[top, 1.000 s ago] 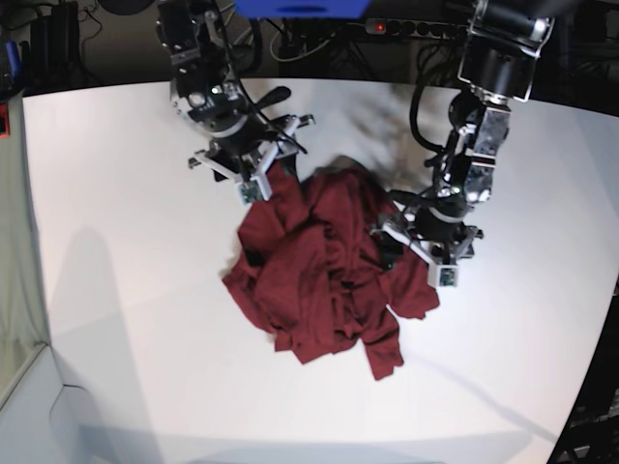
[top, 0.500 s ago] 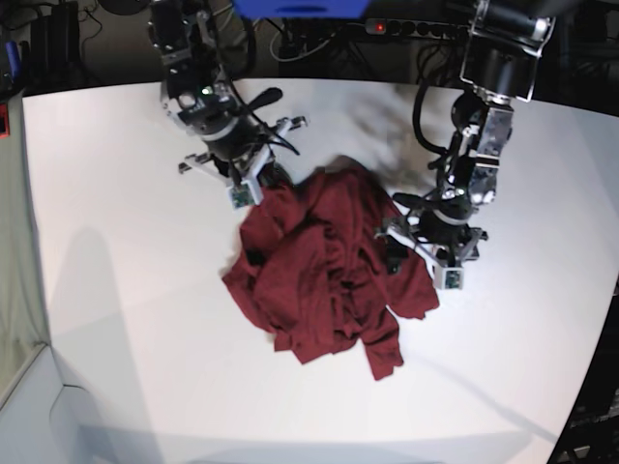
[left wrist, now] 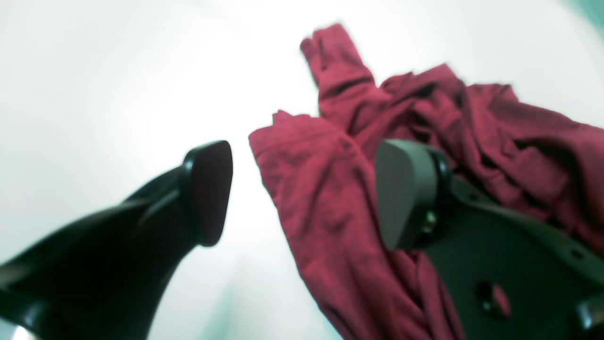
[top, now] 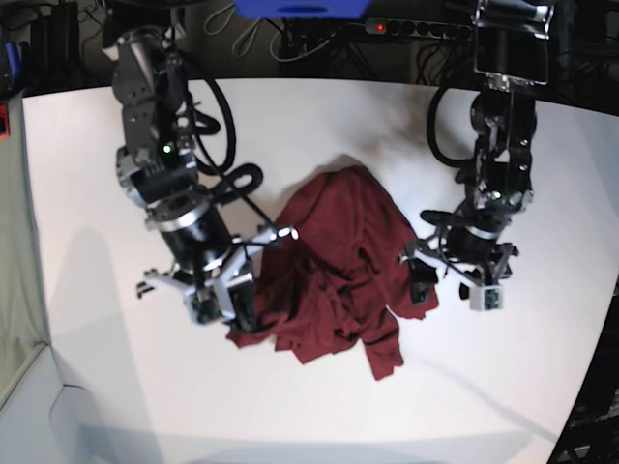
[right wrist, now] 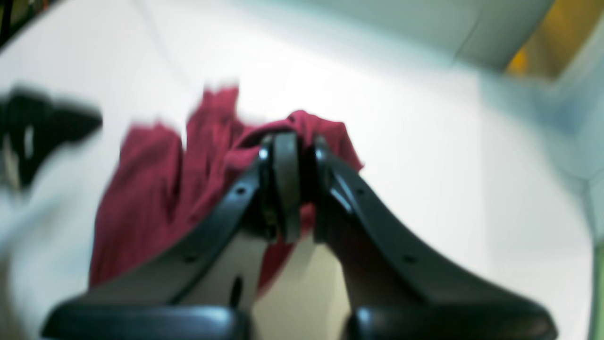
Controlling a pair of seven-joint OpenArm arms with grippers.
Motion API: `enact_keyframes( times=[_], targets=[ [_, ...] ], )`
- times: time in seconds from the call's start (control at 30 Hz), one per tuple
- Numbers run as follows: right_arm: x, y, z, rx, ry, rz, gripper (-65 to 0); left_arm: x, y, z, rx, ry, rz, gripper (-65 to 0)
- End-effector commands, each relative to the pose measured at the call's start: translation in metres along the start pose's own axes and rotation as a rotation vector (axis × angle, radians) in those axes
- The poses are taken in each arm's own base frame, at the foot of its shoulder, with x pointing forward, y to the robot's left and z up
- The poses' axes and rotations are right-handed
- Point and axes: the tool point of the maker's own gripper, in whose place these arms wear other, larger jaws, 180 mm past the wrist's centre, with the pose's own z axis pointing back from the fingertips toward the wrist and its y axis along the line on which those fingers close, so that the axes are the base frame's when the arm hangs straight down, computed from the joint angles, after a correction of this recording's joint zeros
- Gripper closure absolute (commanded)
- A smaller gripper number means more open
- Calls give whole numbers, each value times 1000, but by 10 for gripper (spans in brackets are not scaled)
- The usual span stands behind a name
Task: Layout the t-shirt on the table in an organized manner, then fold the t-shirt properly
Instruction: 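Lift the shirt with the right gripper, left gripper releasing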
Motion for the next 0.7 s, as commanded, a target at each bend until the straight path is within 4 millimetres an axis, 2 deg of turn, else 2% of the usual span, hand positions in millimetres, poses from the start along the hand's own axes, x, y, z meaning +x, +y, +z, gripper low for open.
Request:
enact_keyframes(
  times=[0.0,0.13,0.27,0.43,0.53,0.67],
  targets=[
    [36,-4,-5,-9,-112,3,0,12,4,3,7,-38,0,-458],
    [96,-15,-18,-30,-250,25,0,7,28,10,63,-36,28,-458],
    [154,-18,-25,-35,-378,32,0,6,41,16,95,-36,42,-458],
    [226,-12,-18,-22,-545,26,0,23,47,31,111,-93,42,-458],
    [249,4,-13,16,-599,49,0,35,55,37,132,-127,48,-459],
    [259,30,-10,74,-626,96,0,50,69,43,168,-168,59,-460]
  ],
)
